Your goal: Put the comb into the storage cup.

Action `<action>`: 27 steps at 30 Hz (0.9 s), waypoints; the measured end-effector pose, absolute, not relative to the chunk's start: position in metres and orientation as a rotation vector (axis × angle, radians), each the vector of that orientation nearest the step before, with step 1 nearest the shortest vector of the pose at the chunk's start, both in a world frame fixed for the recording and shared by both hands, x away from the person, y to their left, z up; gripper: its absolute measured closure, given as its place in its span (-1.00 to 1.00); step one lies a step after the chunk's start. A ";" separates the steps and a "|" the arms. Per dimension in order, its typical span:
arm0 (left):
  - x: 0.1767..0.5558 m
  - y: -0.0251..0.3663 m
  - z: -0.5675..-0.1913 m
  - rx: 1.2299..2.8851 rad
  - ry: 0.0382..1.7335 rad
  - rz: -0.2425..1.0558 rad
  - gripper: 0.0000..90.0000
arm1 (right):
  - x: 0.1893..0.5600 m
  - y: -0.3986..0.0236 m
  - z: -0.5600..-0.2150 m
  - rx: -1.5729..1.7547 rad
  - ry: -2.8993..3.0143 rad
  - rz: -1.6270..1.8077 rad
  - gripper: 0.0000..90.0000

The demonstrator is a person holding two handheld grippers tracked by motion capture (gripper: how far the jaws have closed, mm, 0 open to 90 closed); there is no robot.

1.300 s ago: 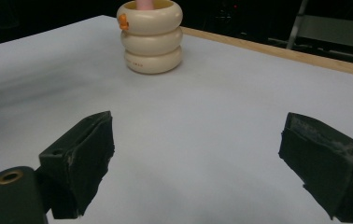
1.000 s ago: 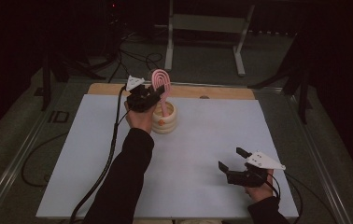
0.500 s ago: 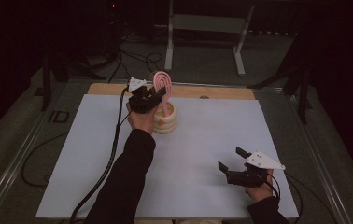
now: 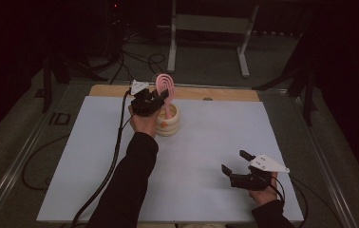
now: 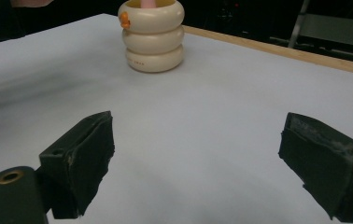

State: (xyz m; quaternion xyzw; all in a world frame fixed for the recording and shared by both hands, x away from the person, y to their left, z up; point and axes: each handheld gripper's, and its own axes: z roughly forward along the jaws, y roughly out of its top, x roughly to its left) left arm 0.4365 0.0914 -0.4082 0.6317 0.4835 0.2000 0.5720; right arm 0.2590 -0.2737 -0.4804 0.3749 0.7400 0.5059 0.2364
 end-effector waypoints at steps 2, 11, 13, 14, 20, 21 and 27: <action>0.437 0.093 -0.410 1.484 1.143 0.471 0.44 | 0.259 -0.274 -0.480 1.028 2.029 1.388 -0.78; 0.436 0.099 -0.414 1.464 1.159 0.469 0.44 | 0.259 -0.273 -0.481 1.028 2.032 1.384 -0.78; 0.436 0.099 -0.414 1.464 1.159 0.469 0.44 | 0.259 -0.273 -0.481 1.025 2.032 1.383 -0.78; 0.436 0.099 -0.414 1.464 1.159 0.469 0.44 | 0.259 -0.273 -0.481 1.026 2.033 1.382 -0.78; 0.435 0.094 -0.415 1.514 1.136 0.493 0.44 | 0.259 -0.272 -0.481 1.028 2.033 1.385 -0.78; 0.435 0.094 -0.417 1.513 1.140 0.491 0.44 | 0.259 -0.272 -0.481 1.027 2.033 1.384 -0.78; 0.436 0.092 -0.421 1.508 1.151 0.477 0.44 | 0.259 -0.273 -0.481 1.029 2.030 1.384 -0.78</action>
